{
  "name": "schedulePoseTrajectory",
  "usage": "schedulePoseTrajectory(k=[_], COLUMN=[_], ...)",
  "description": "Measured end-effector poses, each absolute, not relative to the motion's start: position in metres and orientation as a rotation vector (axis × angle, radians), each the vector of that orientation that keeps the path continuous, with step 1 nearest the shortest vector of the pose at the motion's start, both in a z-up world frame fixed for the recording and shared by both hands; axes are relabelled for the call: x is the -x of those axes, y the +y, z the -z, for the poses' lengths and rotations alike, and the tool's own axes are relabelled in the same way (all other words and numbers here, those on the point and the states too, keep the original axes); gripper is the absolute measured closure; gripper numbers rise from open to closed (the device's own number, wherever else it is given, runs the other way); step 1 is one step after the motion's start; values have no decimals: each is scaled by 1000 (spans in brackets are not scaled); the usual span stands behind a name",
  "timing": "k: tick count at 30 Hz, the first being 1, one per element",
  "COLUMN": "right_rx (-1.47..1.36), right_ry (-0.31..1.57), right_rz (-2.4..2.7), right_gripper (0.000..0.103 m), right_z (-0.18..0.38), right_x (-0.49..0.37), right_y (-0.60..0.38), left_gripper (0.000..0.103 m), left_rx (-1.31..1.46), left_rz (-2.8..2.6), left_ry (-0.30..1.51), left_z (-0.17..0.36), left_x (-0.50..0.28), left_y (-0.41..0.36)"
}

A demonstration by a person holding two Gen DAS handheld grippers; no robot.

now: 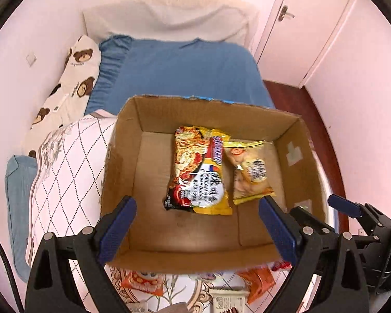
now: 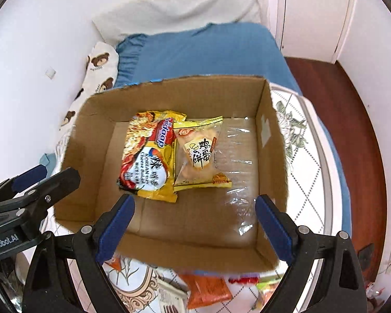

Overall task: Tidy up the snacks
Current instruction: 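Grasp the Franzzi cookie pack with left tool while right tool grasps the orange packet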

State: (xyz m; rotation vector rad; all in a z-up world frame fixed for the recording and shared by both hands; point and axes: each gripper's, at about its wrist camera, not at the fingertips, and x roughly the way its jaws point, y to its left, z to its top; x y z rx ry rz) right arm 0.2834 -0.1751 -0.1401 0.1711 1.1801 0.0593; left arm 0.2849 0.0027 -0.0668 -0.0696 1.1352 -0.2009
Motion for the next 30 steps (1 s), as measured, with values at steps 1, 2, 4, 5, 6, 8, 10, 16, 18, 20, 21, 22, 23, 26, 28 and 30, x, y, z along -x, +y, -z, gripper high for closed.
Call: schedulePoseTrajectory(k=[1, 2, 4, 5, 6, 8, 10, 16, 18, 20, 21, 22, 23, 26, 28, 30], right_rx=[-177, -183, -195, -204, -215, -240, -250, -279, -334, -363, -368, -375, -392, -400, -382, -361], right_ry=[1169, 1150, 1129, 1122, 1117, 1115, 1120, 1227, 1303, 1340, 1361, 1369, 1379, 1388, 1389, 1388], right_rz=[-58, -57, -64, -67, -72, -93, -99, -60, -67, -77, -81, -83, -96, -130, -159, -196], right_gripper=[7, 7, 7, 7, 8, 8, 8, 27, 34, 35, 35, 34, 34, 34, 34, 34], right_z=[136, 131, 124, 120, 118, 117, 120, 172, 204, 225, 237, 243, 251, 263, 266, 269], right_x=[-278, -269, -256, -248, -241, -226, -207, -154, -142, -135, -130, -129, -126, -123, -126, -132], right_y=[-175, -175, -174, -175, -174, -174, -176, -208, -223, -232, -236, -239, -242, -245, -241, -233], left_gripper=[7, 7, 7, 7, 7, 7, 7, 7, 7, 7, 7, 7, 8, 17, 34, 49], left_rx=[67, 66, 64, 62, 59, 60, 59, 71, 84, 85, 89, 91, 89, 112, 144, 154], left_rz=[202, 205, 211, 213, 214, 216, 204, 175, 203, 228, 246, 251, 252, 245, 229, 211], left_ry=[1123, 1115, 1098, 1087, 1077, 1069, 1069, 1224, 1361, 1490, 1534, 1593, 1630, 1687, 1693, 1667], left_z=[62, 57, 48, 43, 39, 34, 35, 101, 151, 198, 215, 237, 253, 286, 295, 291], left_x=[-279, -273, -260, -252, -245, -229, -213, -156, -144, -136, -134, -132, -130, -134, -138, -140], left_y=[3, 3, 3, 4, 4, 4, 6, 3, -9, -26, -32, -41, -47, -57, -56, -51])
